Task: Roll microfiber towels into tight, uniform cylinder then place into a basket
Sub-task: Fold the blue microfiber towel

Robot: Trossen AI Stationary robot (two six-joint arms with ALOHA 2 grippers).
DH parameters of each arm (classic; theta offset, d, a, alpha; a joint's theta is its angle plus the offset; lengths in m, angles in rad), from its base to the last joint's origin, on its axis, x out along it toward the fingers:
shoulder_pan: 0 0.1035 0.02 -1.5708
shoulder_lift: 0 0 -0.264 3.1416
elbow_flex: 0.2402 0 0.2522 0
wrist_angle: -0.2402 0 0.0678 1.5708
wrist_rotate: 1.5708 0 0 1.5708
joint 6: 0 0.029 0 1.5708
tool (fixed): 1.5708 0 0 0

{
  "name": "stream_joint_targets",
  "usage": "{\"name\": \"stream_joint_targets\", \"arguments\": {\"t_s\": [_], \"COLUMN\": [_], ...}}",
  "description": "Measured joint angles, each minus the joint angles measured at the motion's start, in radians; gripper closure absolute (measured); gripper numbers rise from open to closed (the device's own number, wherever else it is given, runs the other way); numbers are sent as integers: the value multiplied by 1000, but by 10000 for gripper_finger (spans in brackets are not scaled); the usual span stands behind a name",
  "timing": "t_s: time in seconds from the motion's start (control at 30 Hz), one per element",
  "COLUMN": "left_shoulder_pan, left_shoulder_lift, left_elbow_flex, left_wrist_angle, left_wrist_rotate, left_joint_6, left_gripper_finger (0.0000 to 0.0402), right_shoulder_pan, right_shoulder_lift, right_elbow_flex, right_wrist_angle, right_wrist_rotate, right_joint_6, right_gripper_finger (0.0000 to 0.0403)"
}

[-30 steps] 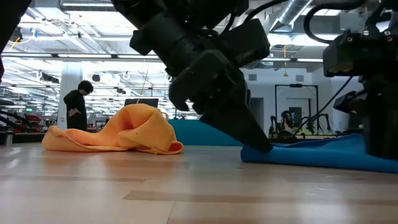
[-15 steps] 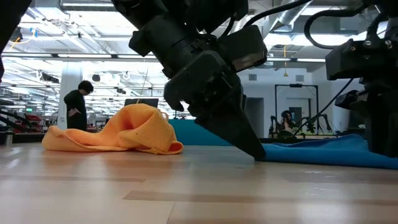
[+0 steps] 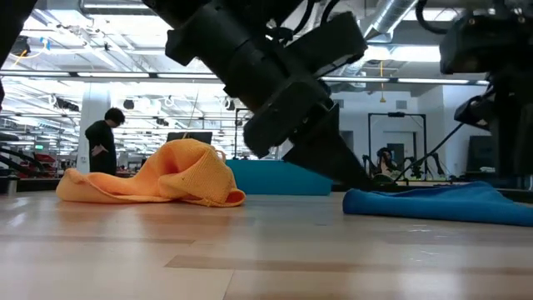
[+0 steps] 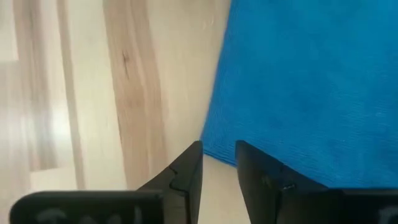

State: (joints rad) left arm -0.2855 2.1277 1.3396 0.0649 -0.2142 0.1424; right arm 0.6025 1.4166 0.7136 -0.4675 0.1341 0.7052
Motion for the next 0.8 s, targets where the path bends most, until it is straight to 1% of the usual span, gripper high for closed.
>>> {"name": "stream_joint_targets", "arguments": {"t_s": [0.07, 0.2, 0.33, 0.4, 0.43, 0.5, 0.53, 0.57, 0.7, 0.8], "left_shoulder_pan": [0, 19, 73, 103, 119, 146, 157, 165, 184, 190], "left_shoulder_lift": [0, 0, 3, 22, 31, 61, 72, 83, 103, 103], "left_elbow_flex": [0, 0, 0, 1, -1, 2, 2, 2, 4, 5], "left_wrist_angle": [36, 78, 96, 125, 119, 150, 143, 142, 150, 127], "left_wrist_rotate": [-8, -59, -50, -10, 27, 140, 183, 203, 177, 155], "left_joint_6": [26, 36, 36, 22, 9, -8, -8, -7, -30, -105], "left_gripper_finger": [332, 339, 347, 351, 353, 358, 361, 363, 376, 385], "right_shoulder_pan": [9, 26, 26, 19, 16, 8, 6, 3, -8, -15], "right_shoulder_lift": [-12, -18, -18, -18, -18, -18, -18, -18, -18, -18], "right_elbow_flex": [1, 1, 2, 2, 2, 2, 2, 2, 2, 2], "right_wrist_angle": [2, 6, 8, 10, 11, 10, 8, 10, 7, 5], "right_wrist_rotate": [19, 59, 80, 80, 81, 80, 81, 80, 80, 80], "right_joint_6": [21, 32, 54, 61, 62, 63, 62, 60, 57, 57], "right_gripper_finger": [285, 285, 285, 285, 285, 285, 285, 285, 285, 285]}}
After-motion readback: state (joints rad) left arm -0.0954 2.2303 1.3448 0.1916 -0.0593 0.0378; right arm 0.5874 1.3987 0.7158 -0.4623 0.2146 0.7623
